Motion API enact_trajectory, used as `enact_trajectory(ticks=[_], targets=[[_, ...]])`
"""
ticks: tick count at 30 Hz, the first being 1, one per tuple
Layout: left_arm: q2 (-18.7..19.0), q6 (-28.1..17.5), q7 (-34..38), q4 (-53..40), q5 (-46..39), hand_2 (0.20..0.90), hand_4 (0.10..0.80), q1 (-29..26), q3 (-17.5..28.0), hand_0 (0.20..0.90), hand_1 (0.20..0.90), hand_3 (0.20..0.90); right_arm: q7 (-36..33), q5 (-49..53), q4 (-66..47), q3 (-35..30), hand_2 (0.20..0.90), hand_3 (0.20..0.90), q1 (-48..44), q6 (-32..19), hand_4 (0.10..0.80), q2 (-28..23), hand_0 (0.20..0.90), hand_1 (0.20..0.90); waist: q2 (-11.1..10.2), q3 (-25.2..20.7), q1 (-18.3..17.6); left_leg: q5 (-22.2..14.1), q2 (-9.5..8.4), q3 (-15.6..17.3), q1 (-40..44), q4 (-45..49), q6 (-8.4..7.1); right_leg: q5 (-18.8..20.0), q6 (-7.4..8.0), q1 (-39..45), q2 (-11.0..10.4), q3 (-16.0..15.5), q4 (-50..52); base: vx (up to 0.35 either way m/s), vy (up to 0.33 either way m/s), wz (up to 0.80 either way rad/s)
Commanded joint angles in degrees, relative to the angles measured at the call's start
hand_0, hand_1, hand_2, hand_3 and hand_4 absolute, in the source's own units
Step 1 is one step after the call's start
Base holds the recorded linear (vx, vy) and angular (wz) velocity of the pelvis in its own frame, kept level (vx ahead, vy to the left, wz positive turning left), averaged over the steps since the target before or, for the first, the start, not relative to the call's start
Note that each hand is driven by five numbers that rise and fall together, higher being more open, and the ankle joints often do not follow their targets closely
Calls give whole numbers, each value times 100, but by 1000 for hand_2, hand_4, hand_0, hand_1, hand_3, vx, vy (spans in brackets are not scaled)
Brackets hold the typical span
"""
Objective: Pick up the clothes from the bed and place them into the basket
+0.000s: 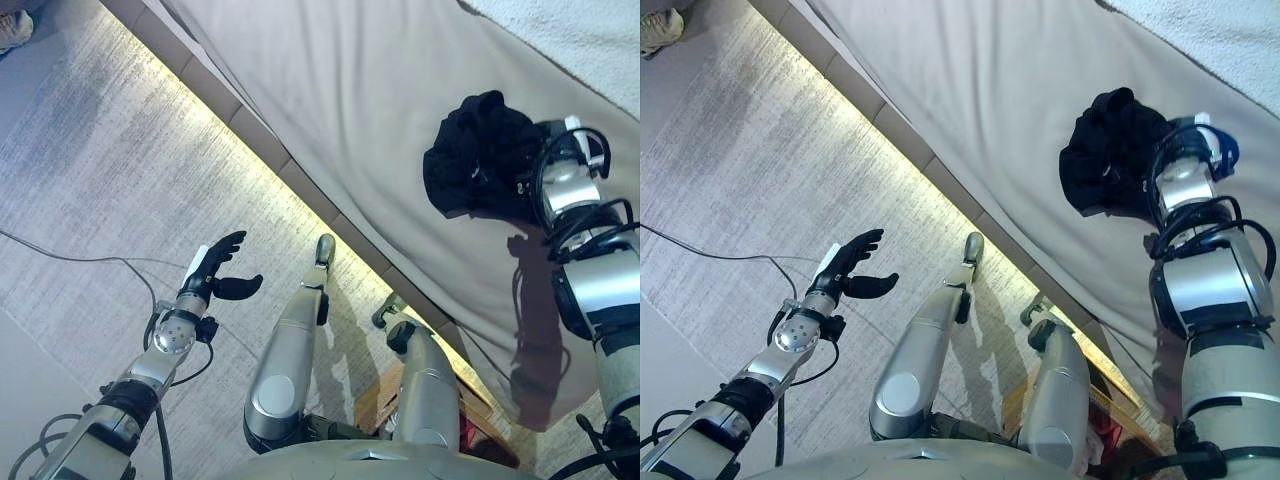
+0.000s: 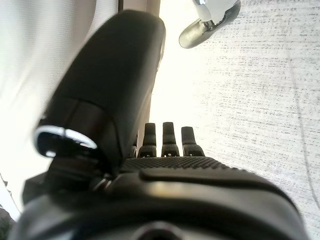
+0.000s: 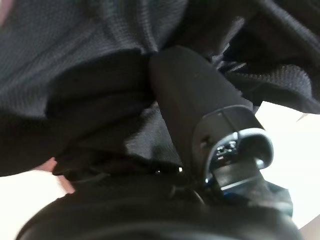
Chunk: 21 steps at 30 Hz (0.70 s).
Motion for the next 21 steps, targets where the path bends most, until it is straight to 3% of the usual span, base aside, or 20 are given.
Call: enact_trajectory(ticks=[1,4,5,7,10,14,21], targets=[[51,-140,213,-167,131,900,800,441,54,900,900,900,-585,1140,-52,-297,300,200,490,-672,100,-363,300,300,278,-368,-134,-378,217,-159,-32,49,-188,287,108,162,306,-8,-391,58,26,-12],[-82,-171,290,92,193,900,800,490,80,900,900,900,-588,2017,-116,-903,300,200,548,-1177,100,-375,300,300,280,-491,-231,-412,270,-87,172,-19,-235,236,73,368,400,58,-509,14,46,-19],[-114,-196,315,154,193,900,800,511,76,900,900,900,-493,2258,-142,-1063,300,200,590,-1326,100,-372,300,300,303,-498,-242,-259,287,-14,183,-57,-197,376,6,393,412,-22,-579,-49,78,-17],[-189,-241,347,286,220,900,800,562,78,900,900,900,-164,3094,-220,-1392,300,200,672,-1798,100,-355,300,300,309,-577,-284,-247,310,39,355,-175,-210,375,6,547,464,3,-693,-5,67,-14],[-476,-548,406,813,374,900,800,736,152,900,900,900,889,4749,-785,-2081,300,200,1068,-2502,100,-64,300,300,295,-809,-421,-250,354,157,760,-458,-260,345,38,925,541,51,-965,51,66,-11],[-897,-1092,491,1730,760,900,800,794,271,900,900,900,1554,5619,-1752,-2555,300,200,1828,-2905,100,533,300,300,211,-1082,-617,-240,413,329,1147,-746,-300,298,53,1306,579,84,-1204,32,44,-9],[-1302,-1063,782,2073,1112,900,800,924,418,900,900,900,1820,6375,-3770,-2677,300,200,3168,-3081,100,1566,300,300,-20,-1603,-1044,-184,475,566,1937,-1242,-352,344,82,2065,696,349,-1783,43,2,-15]])
